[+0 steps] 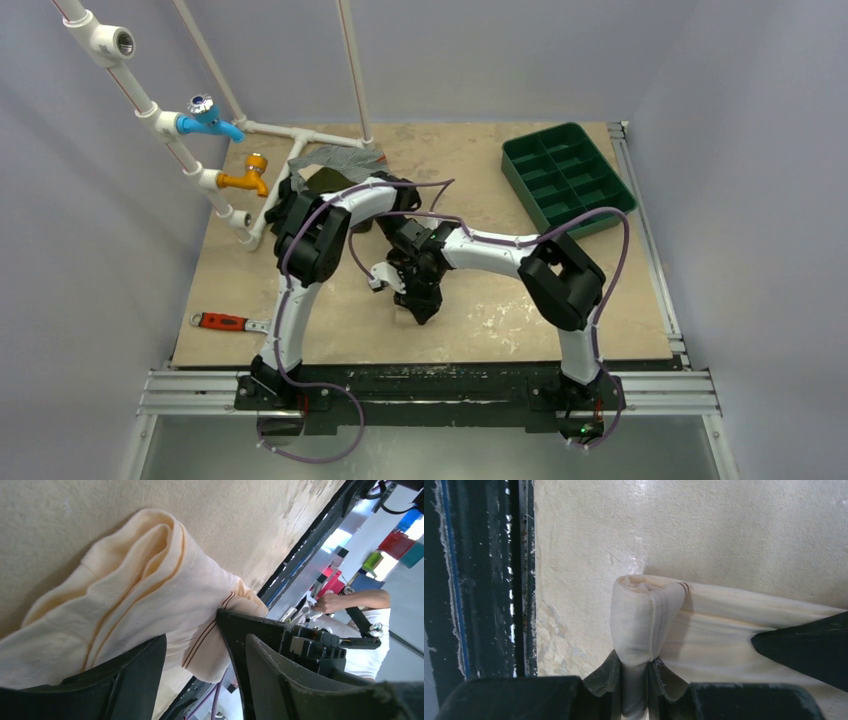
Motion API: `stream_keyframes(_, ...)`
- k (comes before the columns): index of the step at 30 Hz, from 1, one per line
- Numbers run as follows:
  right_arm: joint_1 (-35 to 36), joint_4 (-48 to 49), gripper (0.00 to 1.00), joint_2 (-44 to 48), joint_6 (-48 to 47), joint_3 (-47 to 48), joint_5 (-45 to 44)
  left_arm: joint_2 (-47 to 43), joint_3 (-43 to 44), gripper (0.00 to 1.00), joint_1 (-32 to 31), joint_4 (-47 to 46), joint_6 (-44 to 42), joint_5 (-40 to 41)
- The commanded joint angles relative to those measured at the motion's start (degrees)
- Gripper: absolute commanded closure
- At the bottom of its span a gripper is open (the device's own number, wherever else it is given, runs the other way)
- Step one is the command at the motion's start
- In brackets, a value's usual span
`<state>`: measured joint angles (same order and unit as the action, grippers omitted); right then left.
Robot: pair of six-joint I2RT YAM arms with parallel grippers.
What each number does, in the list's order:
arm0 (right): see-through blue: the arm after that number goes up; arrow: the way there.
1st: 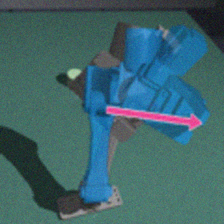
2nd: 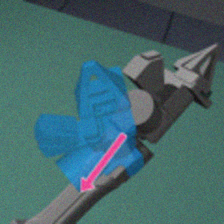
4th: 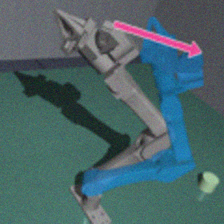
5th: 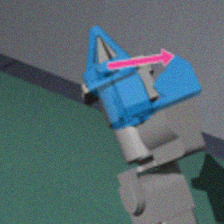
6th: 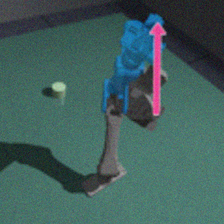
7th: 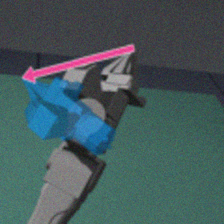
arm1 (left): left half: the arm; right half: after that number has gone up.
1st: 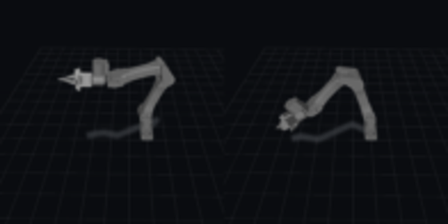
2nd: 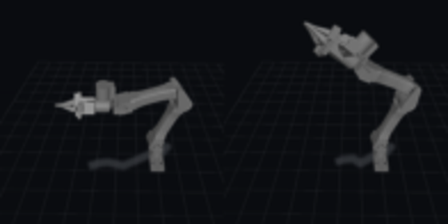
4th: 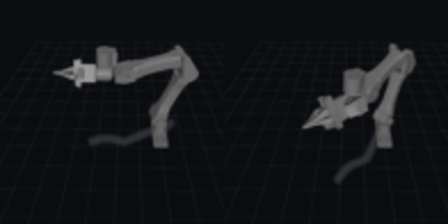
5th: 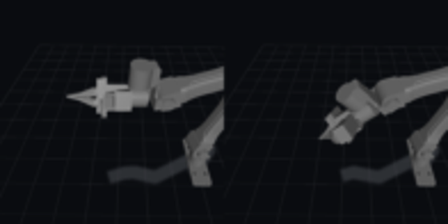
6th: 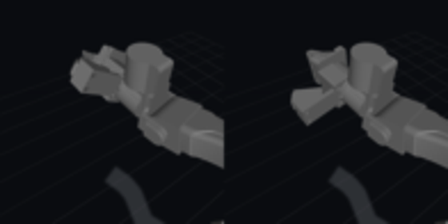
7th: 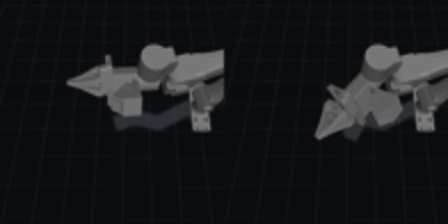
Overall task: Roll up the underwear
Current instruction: Roll the underwear to the center of the board.
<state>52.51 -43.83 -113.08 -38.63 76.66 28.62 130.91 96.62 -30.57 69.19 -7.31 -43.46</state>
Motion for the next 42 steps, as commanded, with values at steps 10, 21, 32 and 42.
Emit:
stream_keyframes(10,-2.7,-2.1,1.00,-11.1,3.0,-4.6,3.2,-4.7,1.8,0.32,0.5,1.6,-10.2,15.1)
stream_keyframes(21,-2.7,-1.9,1.00,-13.9,5.4,-4.6,-0.4,-4.7,6.9,0.31,2.0,3.7,-11.8,18.6)
stream_keyframes(32,-2.9,-2.1,1.00,-16.6,7.6,-3.9,-2.6,-7.3,10.5,0.31,3.6,2.0,-12.4,22.4)
stream_keyframes(42,-4.9,-3.1,1.00,-17.8,8.1,-3.4,-2.6,-12.2,10.3,0.30,8.0,-2.4,-11.3,30.9)
